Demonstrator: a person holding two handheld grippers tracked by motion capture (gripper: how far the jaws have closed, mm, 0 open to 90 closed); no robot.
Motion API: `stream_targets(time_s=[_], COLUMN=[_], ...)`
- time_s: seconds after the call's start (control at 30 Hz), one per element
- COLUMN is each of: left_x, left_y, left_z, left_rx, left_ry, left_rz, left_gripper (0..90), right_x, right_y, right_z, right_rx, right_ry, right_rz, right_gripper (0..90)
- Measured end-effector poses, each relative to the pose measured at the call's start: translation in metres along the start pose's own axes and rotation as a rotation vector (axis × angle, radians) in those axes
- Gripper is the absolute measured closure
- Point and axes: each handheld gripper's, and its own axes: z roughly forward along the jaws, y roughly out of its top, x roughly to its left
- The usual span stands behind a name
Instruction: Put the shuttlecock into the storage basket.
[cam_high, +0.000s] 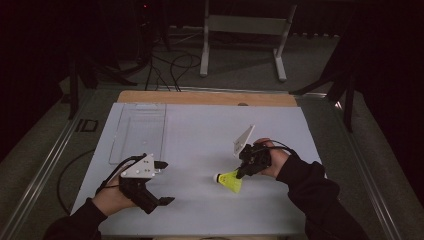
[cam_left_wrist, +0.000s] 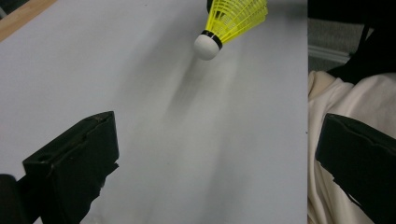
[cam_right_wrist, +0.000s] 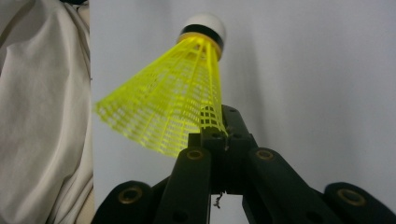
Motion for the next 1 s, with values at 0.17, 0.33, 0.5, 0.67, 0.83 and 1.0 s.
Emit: stream_targets(time_s=[0.17,0.33,0.5,0.67,0.83,1.0], left_x=[0.001,0.005,0.006,0.007,0.006,0.005], left_y=[0.013,0.027,0.040,0.049,0.055,0.060], left_z=[0.007,0.015,0.024,0.035,0.050,0.064], left_rx=[0.028,0.049,0.074,0.084,0.110,0.132], left_ry=[-0.020,-0.044,-0.065,-0.100,-0.129,-0.154], left_rz=[0.044,0.082,0.125,0.157,0.184,0.209], left_gripper=[0.1,0.2,0.2,0.2,0.6,2.6], right_x=[0.005,0.010,0.014,0.017,0.021,0.025], right_y=[0.002,0.006,0.010,0.012,0.015,0.018], right_z=[0.001,0.000,0.000,-0.001,-0.002,-0.002], right_rx=[0.018,0.006,0.021,0.007,0.003,-0.003], right_ry=[0.009,0.024,0.025,0.040,0.053,0.063], right_rz=[-0.015,-0.029,-0.044,-0.059,-0.065,-0.075], right_gripper=[90.0,90.0,90.0,90.0,90.0,90.0])
